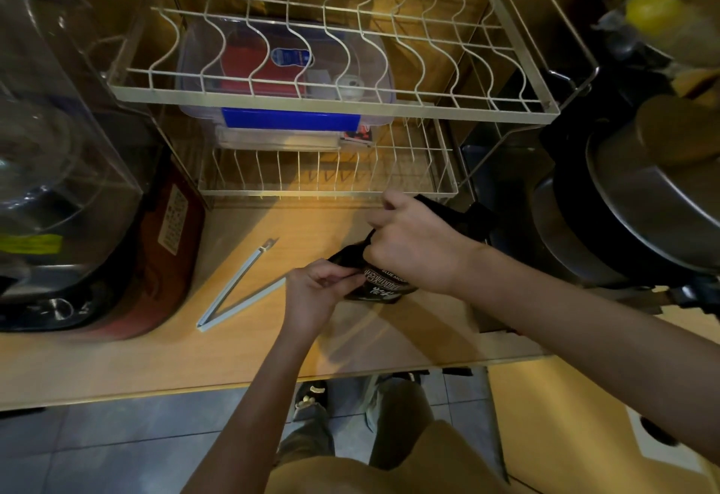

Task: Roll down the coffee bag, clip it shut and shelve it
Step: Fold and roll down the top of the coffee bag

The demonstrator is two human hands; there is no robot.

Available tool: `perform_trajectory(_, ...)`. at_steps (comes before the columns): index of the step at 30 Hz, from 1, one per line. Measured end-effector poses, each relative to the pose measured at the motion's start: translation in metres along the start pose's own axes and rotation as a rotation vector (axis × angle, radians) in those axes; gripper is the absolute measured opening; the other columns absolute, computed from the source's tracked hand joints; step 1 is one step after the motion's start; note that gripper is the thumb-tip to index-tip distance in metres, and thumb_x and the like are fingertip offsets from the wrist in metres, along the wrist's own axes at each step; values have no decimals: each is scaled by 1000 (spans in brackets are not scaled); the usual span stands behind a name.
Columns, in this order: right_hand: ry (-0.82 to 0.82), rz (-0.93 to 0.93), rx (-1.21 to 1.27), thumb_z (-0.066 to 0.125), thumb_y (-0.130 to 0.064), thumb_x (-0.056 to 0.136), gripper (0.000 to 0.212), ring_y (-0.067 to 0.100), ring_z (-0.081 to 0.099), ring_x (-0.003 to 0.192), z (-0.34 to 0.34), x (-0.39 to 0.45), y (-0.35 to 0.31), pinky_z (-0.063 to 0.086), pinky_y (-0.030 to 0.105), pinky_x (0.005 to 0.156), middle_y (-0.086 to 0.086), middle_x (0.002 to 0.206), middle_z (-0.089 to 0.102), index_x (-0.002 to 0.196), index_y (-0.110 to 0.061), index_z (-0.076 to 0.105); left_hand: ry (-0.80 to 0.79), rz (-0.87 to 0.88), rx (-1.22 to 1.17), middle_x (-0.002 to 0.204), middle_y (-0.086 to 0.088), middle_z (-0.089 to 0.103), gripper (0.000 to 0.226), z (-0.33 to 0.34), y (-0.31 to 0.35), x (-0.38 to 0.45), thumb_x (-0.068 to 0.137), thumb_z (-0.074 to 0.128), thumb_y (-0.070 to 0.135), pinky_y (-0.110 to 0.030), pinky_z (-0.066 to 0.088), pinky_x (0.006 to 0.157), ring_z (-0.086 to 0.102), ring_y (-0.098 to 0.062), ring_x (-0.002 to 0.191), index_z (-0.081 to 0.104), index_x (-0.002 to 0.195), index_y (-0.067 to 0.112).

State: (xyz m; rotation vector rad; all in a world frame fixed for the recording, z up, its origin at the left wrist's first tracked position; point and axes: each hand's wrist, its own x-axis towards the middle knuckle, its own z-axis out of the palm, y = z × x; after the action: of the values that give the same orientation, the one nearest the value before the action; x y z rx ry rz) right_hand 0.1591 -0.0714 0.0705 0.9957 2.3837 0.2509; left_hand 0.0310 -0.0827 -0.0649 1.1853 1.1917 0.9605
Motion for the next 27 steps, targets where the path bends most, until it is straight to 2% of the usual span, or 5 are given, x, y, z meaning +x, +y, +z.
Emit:
perform_trajectory(4, -19, -8, -76, 70, -22, 69, 21, 10, 56, 66, 3, -1, -6, 42, 26, 68, -10, 46, 62, 51, -27, 61, -47, -18, 45, 63, 10, 62, 16, -5, 3, 1, 62, 75, -5, -8, 41, 56, 56, 6, 56, 70, 74, 4)
perform_trajectory(10, 70, -22, 15, 63, -22, 78, 11, 13, 59, 88, -6, -5, -6, 44, 28, 74, -9, 71, 71, 69, -26, 69, -162, 138, 391, 124, 9, 47, 45, -10, 10, 3, 65, 78, 15, -20, 31, 98, 39, -6, 118, 63, 107, 22)
perform_trajectory(15, -4, 89, 83, 47, -16, 91, 19, 25, 45, 113, -17, -1, -5, 39, 34, 90, 6, 113, 61, 102, -12, 63, -149, 117, 326, 116, 4, 57, 46, -5, 9, 1, 68, 75, 11, -5, 34, 92, 48, -5, 110, 60, 111, 17)
perform_trajectory(20, -130, 152, 106, 55, -12, 89, 17, 22, 59, 99, -39, -5, 4, 36, 29, 72, 6, 107, 64, 106, -11, 56, -161, 36, 133, 112, -4, 56, 43, -4, 8, 0, 67, 75, 3, -6, 39, 92, 54, -11, 109, 58, 103, 18)
perform_trajectory(27, 4, 183, 198, 51, -11, 91, 10, 25, 62, 88, -34, -4, 10, 36, 28, 68, 7, 86, 60, 95, -9, 60, -159, -136, -112, 110, -4, 61, 39, -6, 8, 0, 64, 75, -2, -24, 37, 105, 54, 2, 105, 61, 97, 14)
